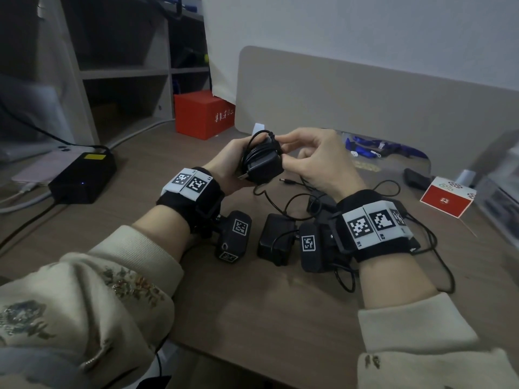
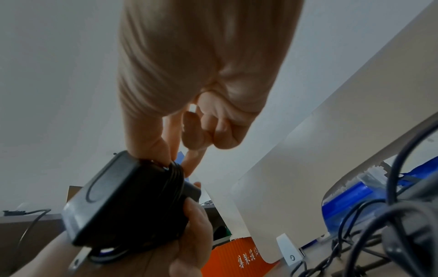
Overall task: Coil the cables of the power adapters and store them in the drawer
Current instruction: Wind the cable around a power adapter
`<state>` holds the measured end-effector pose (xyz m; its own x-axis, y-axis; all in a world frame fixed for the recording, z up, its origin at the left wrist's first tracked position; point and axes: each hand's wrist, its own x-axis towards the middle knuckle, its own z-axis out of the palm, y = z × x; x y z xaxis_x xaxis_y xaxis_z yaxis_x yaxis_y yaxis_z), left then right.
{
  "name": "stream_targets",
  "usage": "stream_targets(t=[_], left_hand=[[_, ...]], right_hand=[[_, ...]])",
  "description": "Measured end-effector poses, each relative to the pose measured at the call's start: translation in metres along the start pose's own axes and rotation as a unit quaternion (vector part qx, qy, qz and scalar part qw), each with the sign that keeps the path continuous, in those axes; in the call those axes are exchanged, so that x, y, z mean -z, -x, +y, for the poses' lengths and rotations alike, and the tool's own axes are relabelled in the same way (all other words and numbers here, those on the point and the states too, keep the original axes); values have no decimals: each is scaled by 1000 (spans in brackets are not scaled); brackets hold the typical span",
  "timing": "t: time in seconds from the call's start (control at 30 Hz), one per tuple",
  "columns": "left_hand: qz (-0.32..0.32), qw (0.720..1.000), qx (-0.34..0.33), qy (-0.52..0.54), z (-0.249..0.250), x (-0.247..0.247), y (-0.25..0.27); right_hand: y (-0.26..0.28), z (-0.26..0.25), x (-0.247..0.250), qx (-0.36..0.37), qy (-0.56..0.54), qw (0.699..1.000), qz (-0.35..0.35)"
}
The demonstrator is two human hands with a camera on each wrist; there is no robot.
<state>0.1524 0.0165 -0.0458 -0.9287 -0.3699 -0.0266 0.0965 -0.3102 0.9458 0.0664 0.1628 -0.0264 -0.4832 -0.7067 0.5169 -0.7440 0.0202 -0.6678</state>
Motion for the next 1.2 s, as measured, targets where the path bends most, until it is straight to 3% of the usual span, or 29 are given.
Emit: stream_targets(t=[0.2, 0.33, 0.4, 0.53, 0.6, 0.73, 0.9, 1.2], left_hand=[[-11, 996, 11, -82, -2, -1, -1], [16, 995, -54, -76, -6, -3, -6], [-6, 994, -66, -90, -6, -3, -6], [-51, 995, -4, -82, -1, -1, -3], [-66, 994, -4, -89, 0, 0, -3], [-45, 988, -21, -148, -5, 0, -5], [-7, 993, -56, -103, -6, 1, -12], [4, 991, -71, -112, -7, 1, -11]], right_hand=[[-1, 4, 5, 11, -12, 1000, 17], [-1, 8, 5, 18, -4, 1000, 20], [-1, 8, 5, 20, -8, 1000, 21], [-2, 8, 6, 16, -7, 1000, 19], [-1, 7, 5, 18, 6, 1000, 6], [-1, 3, 0, 25, 50, 998, 10], [-4, 1, -2, 24, 111, 993, 39], [-4, 0, -2, -8, 150, 989, -5]])
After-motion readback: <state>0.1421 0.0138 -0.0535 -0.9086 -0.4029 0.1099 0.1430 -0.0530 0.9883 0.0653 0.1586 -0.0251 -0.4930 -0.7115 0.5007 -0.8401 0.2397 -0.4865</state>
